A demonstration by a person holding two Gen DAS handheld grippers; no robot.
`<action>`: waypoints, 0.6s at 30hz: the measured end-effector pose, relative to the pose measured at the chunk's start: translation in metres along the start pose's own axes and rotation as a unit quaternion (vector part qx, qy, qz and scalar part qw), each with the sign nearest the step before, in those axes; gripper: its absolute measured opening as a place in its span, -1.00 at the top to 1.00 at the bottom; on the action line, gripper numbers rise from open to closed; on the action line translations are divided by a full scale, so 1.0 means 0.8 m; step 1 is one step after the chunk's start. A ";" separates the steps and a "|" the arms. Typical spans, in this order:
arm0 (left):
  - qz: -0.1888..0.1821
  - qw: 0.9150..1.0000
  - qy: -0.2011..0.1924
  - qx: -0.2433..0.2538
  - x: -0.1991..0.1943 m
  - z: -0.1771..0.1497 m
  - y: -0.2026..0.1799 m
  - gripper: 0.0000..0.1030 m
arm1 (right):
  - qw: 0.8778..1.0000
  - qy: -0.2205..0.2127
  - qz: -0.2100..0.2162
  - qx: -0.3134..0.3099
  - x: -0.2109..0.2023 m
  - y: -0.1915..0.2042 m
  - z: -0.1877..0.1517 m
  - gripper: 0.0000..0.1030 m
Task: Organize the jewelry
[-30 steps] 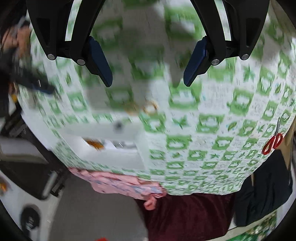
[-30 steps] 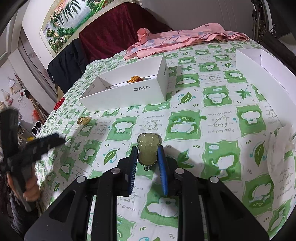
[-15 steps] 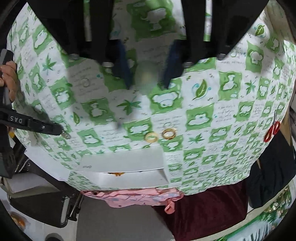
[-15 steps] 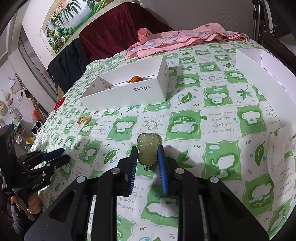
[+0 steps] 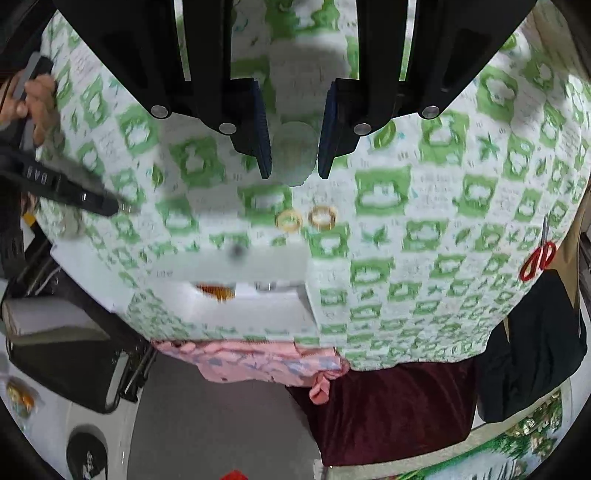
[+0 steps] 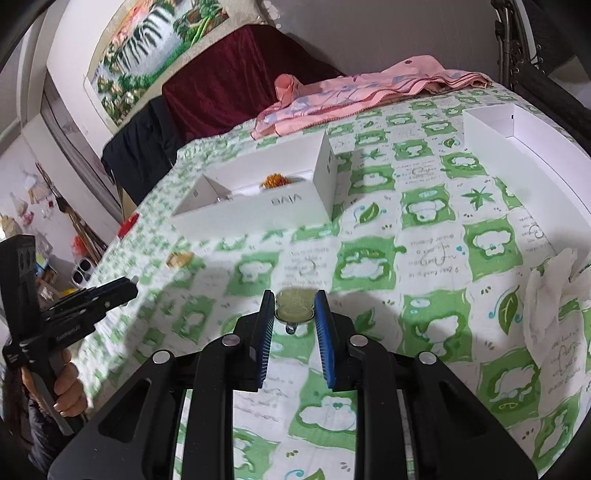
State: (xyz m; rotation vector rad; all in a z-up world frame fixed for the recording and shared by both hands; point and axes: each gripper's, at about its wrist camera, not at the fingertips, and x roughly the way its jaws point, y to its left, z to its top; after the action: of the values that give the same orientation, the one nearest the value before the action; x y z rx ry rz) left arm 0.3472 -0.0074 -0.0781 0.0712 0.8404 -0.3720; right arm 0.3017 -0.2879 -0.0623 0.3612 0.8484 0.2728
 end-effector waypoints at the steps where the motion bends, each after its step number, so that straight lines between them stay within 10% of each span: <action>1: 0.001 1.000 -0.006 0.000 -0.002 0.010 -0.001 0.50 | 1.000 -0.004 0.006 0.004 -0.003 0.001 0.006 0.58; 18: -0.017 0.999 -0.031 -0.003 0.048 0.131 -0.017 0.50 | 0.999 -0.043 0.029 -0.009 0.025 0.033 0.129 0.58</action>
State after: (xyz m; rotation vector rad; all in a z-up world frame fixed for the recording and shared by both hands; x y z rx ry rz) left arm 0.4405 -0.0533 -0.0347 0.0404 0.7819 -0.4013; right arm 0.3913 -0.2773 -0.0022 0.3789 0.7518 0.3165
